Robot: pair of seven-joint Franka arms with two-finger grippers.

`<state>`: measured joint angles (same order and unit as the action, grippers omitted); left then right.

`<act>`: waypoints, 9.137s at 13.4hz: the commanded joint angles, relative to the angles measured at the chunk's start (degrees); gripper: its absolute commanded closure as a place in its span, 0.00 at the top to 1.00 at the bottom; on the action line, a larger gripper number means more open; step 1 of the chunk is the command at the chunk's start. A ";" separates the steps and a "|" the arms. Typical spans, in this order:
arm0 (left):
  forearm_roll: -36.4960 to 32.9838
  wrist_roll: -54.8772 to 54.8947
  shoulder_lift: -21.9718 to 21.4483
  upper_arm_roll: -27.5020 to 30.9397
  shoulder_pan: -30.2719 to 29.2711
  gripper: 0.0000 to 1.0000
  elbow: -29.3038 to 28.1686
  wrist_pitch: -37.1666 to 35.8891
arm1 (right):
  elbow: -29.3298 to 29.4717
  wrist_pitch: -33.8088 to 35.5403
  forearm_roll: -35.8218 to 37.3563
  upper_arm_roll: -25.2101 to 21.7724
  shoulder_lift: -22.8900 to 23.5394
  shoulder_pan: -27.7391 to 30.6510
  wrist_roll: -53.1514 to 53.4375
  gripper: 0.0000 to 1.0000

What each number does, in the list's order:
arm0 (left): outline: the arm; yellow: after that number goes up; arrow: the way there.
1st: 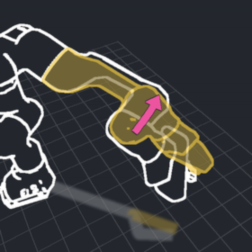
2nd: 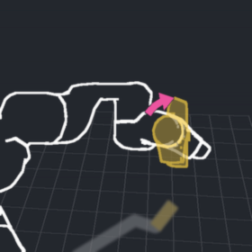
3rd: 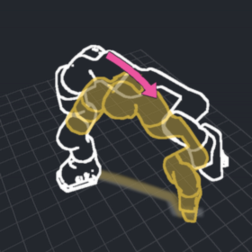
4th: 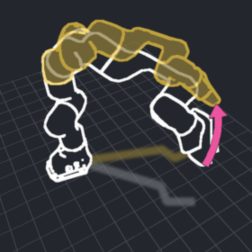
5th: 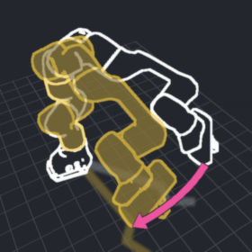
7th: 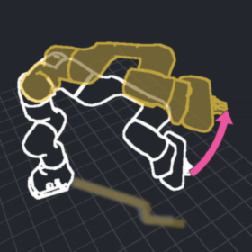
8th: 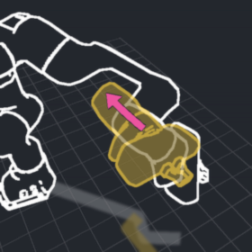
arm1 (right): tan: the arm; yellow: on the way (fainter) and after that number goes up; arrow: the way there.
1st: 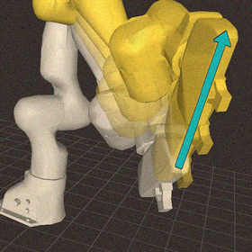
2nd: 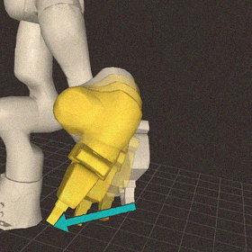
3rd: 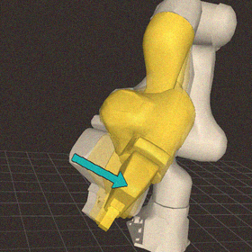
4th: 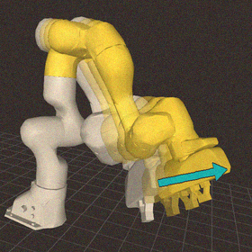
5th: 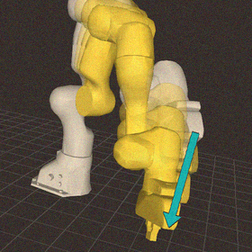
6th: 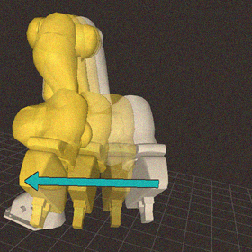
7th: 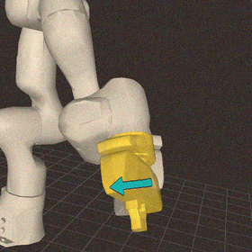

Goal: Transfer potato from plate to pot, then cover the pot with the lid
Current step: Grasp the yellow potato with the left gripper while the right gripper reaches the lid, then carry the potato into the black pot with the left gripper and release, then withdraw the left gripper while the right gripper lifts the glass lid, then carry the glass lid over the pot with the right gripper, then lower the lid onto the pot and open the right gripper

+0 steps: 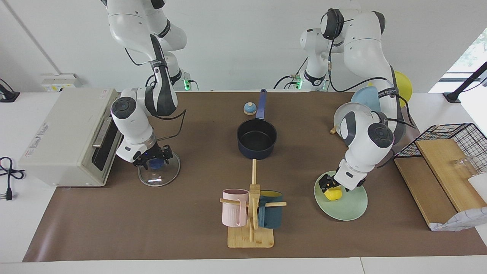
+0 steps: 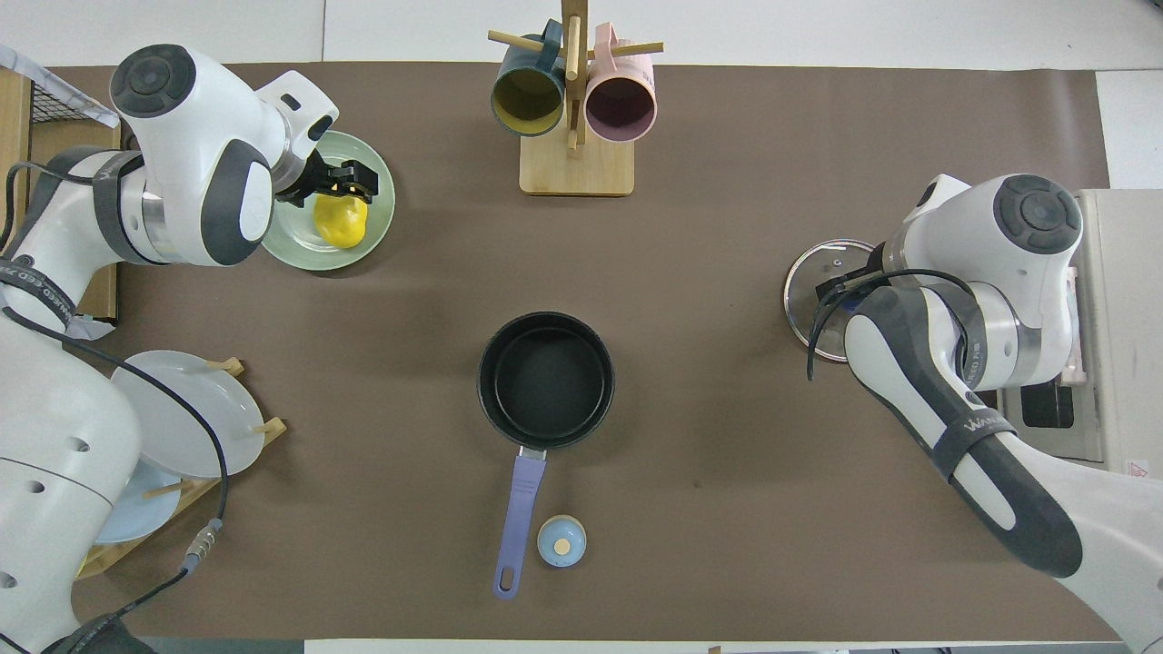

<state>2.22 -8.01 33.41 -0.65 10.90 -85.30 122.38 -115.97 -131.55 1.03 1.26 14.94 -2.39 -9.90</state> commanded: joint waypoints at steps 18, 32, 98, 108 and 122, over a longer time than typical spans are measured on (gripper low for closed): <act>2.77 -2.62 -9.11 0.56 0.35 0.00 1.45 -11.78 | 23.99 32.80 -0.86 1.64 -3.08 0.29 -1.71 0.00; 3.76 -30.75 -27.17 -0.23 27.41 0.00 -31.59 5.75 | 36.60 50.60 -0.68 4.98 -4.75 0.28 2.34 0.00; -2.57 6.78 -36.83 0.30 -5.63 1.00 -7.60 -34.05 | 18.41 12.82 9.34 15.18 4.39 -26.43 50.16 0.00; -2.57 6.96 -36.83 0.21 -5.37 1.00 -7.60 -33.88 | 17.79 11.05 11.97 15.09 4.57 -26.43 50.86 0.00; -2.48 6.87 -36.83 -0.41 -4.22 1.00 -7.60 -33.35 | 18.14 9.73 12.41 15.18 5.01 -25.38 52.00 1.00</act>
<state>0.36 -0.84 -2.38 -1.40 5.84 -91.37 87.79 -97.18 -120.33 11.93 15.86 20.14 -28.64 41.10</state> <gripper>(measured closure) 0.000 0.070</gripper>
